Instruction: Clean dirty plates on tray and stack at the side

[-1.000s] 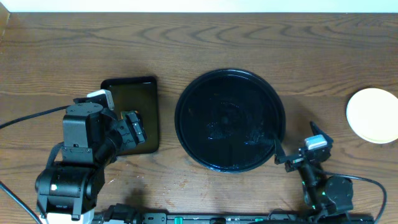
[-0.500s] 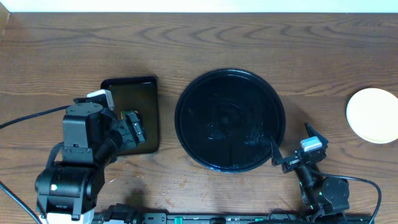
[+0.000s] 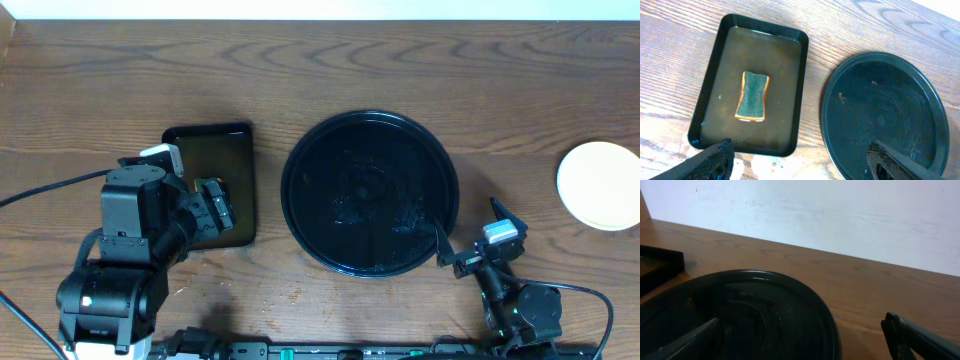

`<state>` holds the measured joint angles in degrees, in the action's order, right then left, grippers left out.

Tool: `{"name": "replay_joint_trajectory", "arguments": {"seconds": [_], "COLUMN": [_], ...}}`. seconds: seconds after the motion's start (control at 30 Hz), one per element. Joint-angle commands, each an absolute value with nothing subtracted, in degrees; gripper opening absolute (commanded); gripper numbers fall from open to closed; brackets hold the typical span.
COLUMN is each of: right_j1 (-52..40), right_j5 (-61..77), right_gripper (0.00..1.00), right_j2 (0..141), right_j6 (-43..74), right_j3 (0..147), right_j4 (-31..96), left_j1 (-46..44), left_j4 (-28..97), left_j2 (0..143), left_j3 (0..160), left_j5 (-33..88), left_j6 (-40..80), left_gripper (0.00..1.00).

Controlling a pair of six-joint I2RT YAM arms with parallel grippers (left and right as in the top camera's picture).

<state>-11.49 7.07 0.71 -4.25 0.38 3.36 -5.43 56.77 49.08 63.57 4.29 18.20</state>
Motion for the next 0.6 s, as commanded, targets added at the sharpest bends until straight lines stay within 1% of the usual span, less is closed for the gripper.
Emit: {"name": "replay_joint_trajectory", "arguments": {"seconds": [0.0,0.23,0.3,0.4,0.47,0.57], "right_j1": [-10.4,-10.4,-10.4,-10.4,-10.4,-10.4], "right_j5": [7.6,7.6,7.6,7.6,7.6,7.6], "right_gripper": [0.99,0.99,0.99,0.99,0.99,0.99], "right_j2": [0.4,0.4,0.4,0.4,0.4,0.4], "right_j6": [-4.8,-4.8,-4.8,-4.8,-4.8,-4.8], "right_j3": [0.3,0.3,0.3,0.3,0.3,0.3], "right_j4": [3.6,3.6,3.6,3.6,3.6,3.6], "left_j1": [-5.5,-5.5,-5.4,-3.6,-1.5,1.1], "left_j4": [56.8,57.0,57.9,55.9,51.0,40.4], "left_j2": [49.1,47.6,46.0,41.8,37.7,30.3], "left_j3": [64.4,63.0,61.8,58.3,54.3,45.9], "left_j5": [3.8,3.8,3.8,3.5,3.6,3.6], "left_j6": [18.5,18.4,18.4,18.3,18.3,18.3], "left_gripper": [0.86,0.86,0.86,0.86,0.86,0.86]}}
